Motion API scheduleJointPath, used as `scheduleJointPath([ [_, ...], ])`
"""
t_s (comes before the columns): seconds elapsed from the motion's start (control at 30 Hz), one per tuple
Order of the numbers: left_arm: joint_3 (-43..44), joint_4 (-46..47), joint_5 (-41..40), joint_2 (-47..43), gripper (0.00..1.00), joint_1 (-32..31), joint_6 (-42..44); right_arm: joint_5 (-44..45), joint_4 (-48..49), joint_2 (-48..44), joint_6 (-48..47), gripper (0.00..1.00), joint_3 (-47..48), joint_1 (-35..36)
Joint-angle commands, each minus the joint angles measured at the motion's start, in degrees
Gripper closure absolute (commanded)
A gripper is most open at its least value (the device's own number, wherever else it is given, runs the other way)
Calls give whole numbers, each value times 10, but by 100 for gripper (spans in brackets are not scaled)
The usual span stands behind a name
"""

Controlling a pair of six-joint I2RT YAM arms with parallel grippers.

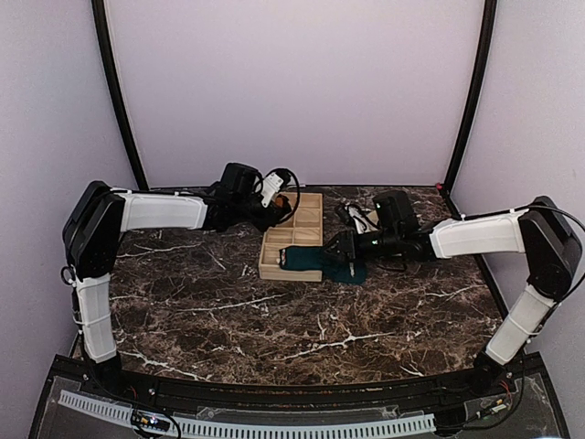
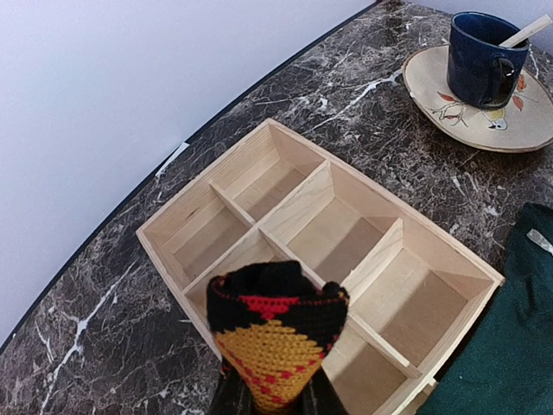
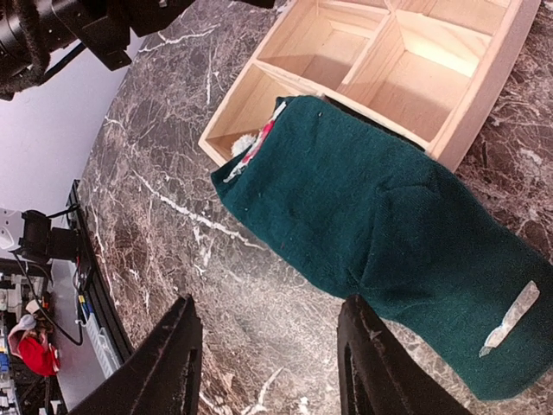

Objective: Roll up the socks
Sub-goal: Place the sock in the storage box.

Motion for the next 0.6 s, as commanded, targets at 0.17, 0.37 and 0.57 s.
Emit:
scheduleJointPath([
  [0.17,11,19,-6,26,100,-14,19,6,16,17,-13,51,26,-4],
  [0.37,-1,28,-13,42,100,-16,29,4,13,23,-15,51,32,-4],
  [0.57,3,23,-21,62,100,-17,39,3,12,26,-16,51,35,-4],
])
